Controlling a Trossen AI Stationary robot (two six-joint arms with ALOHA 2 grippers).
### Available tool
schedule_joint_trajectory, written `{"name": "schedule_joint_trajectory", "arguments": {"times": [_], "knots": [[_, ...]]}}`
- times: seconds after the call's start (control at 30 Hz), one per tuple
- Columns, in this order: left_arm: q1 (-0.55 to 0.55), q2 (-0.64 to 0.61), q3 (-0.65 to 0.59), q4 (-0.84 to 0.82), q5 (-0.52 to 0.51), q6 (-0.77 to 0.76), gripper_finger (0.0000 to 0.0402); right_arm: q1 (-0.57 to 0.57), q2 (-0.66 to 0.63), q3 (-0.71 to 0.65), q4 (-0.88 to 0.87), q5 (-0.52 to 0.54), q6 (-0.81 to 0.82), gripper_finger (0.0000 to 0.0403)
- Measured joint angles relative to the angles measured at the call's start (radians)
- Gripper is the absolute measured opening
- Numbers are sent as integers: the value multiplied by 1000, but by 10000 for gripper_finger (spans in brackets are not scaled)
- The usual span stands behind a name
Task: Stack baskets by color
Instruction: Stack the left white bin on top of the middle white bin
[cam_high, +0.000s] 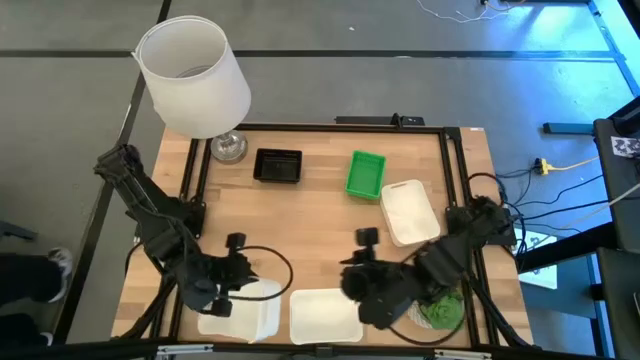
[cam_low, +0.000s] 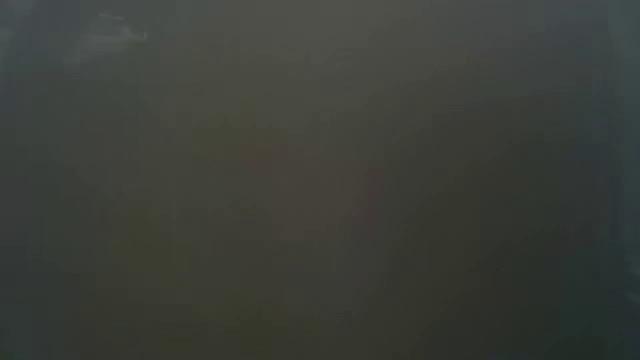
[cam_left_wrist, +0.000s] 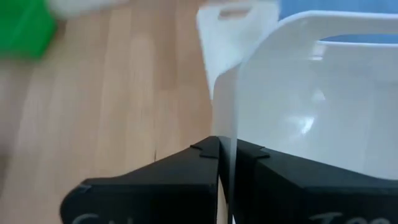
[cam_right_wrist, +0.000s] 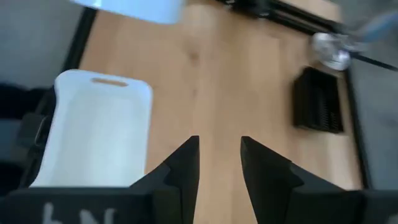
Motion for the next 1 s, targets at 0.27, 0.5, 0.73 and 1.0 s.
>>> {"name": "schedule_joint_trajectory", "arguments": {"times": [0.27, 0.5, 0.73, 1.0], "knots": [[155, 0, 58, 370, 211, 391, 0, 79, -59, -1, -197, 177, 322, 117], [242, 80, 58, 575, 349, 490, 0, 130, -66, -9, -186, 247, 357, 117], [289, 212, 58, 725, 441, 543, 0, 158, -66, -10, -187, 265, 365, 117], [339, 332, 57, 885, 424, 584, 0, 157, -66, -10, -186, 270, 350, 117]]}}
